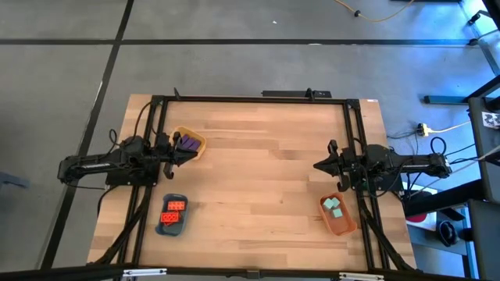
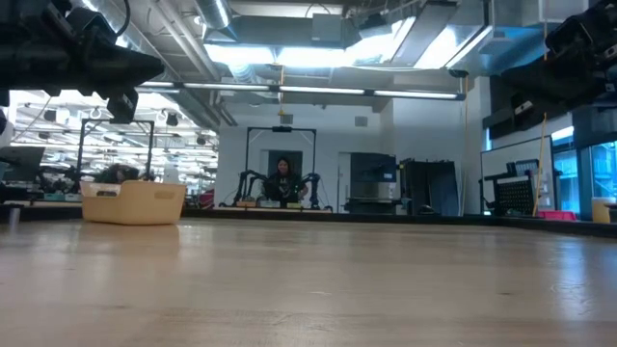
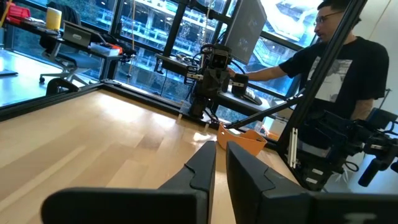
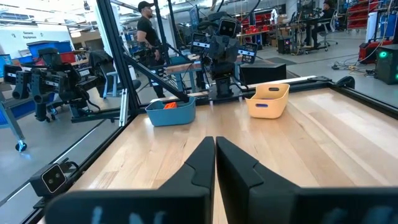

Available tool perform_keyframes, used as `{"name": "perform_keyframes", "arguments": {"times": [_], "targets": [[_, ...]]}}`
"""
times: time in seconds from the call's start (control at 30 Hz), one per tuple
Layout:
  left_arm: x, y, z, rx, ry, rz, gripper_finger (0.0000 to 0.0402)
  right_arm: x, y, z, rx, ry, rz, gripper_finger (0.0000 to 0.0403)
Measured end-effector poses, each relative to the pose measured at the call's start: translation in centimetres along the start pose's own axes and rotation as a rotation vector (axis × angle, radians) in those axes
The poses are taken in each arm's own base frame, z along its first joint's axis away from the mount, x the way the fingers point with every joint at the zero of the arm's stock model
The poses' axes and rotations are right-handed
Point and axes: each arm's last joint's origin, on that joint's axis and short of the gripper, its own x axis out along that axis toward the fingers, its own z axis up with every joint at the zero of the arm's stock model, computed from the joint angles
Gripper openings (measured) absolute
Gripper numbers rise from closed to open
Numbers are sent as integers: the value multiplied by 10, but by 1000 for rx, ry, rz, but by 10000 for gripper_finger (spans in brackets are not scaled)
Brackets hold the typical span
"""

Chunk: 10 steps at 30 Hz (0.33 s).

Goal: Sort & place blocks by color
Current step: Return to Home Position

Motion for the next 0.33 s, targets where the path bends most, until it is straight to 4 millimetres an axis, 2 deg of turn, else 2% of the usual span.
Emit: {"name": "perform_keyframes", "arguments": {"times": [0.33], "targets": [[0,0,0,0,0,0,14,0,0,0,0,0,0,18]]}}
